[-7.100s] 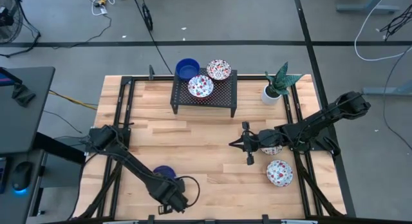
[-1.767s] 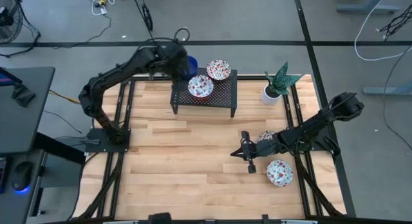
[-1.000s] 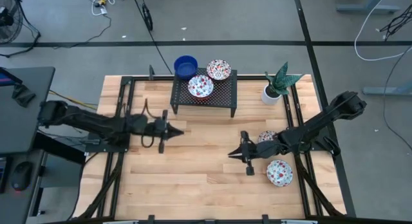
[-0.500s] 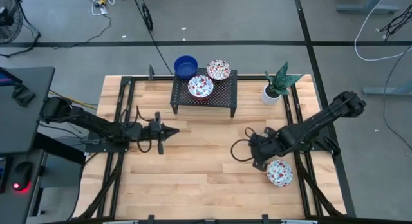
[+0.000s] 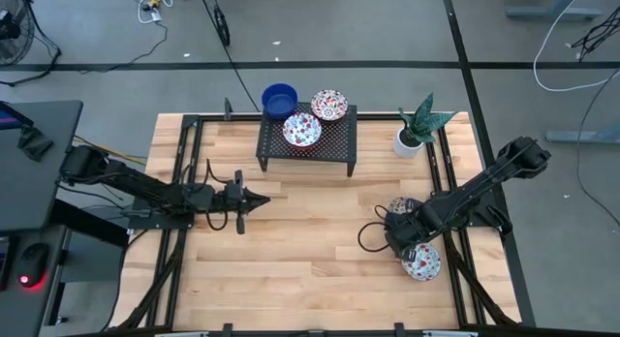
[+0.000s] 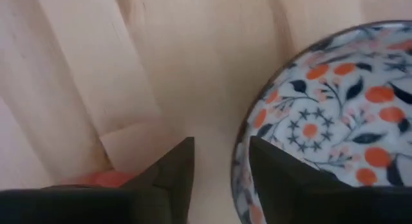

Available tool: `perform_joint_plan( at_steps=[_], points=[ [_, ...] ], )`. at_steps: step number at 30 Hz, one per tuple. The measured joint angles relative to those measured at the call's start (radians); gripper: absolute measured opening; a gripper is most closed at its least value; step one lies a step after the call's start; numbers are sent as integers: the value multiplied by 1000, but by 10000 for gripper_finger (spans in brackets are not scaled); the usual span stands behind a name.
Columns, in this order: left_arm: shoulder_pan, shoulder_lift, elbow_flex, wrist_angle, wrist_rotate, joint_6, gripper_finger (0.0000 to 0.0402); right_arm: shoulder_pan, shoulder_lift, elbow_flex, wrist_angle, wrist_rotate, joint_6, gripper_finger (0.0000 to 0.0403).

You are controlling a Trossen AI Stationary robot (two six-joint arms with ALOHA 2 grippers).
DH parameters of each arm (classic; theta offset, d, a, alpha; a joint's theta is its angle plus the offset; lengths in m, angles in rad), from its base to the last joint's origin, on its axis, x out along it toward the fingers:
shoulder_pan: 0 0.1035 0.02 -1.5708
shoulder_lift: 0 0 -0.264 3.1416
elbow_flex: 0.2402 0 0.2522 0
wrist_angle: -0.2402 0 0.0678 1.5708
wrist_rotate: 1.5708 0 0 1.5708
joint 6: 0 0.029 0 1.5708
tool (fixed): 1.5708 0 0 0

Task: Pick & Place Mini bowls
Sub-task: Stack the orange bowl on top of the other orange bowls on the shelf

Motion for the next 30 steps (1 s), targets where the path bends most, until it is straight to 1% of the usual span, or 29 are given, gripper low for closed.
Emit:
perform_joint_plan(
  at_steps=[6,10,17,20,24,30],
  points=[
    [0,0,0,-1,62,0,14,-1,0,-5,47,5,-67,101],
    [0,0,0,-1,80,0,14,0,0,-5,47,4,-76,83],
    [0,0,0,-2,80,0,14,0,0,-4,42,1,-71,73],
    [0,0,0,-2,81,0,14,0,0,14,14,0,-67,72],
    [0,1,0,-2,81,0,14,0,0,59,-50,12,-36,77],
    [0,1,0,-9,82,-1,14,0,0,67,-57,26,-8,86]
  ],
)
